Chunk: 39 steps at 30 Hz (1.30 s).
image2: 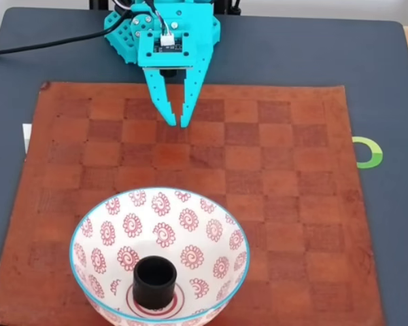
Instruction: Grasp a black cylinder and put it in a bowl.
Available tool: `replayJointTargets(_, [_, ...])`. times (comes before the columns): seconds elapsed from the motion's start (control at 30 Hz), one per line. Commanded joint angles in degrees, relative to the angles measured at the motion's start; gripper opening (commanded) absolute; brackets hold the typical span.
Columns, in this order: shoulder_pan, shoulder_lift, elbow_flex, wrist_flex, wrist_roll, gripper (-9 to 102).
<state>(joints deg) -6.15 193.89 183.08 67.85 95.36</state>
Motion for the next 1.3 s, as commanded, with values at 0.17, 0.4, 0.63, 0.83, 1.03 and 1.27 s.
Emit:
replayJointTargets(0.17, [0.18,1.58,-0.35,0.18,-0.44,0])
replayJointTargets(0.4, [0.18,1.41,-0.35,0.26,-0.62,0])
replayJointTargets(0.63, [0.97,1.58,-0.35,0.26,-0.62,0])
replayJointTargets(0.83, [1.05,1.58,-0.35,0.26,-0.62,0])
replayJointTargets(1.03, [0.79,1.58,-0.35,0.26,-0.62,0])
replayJointTargets(1.27, [0.35,1.58,-0.35,0.26,-0.62,0])
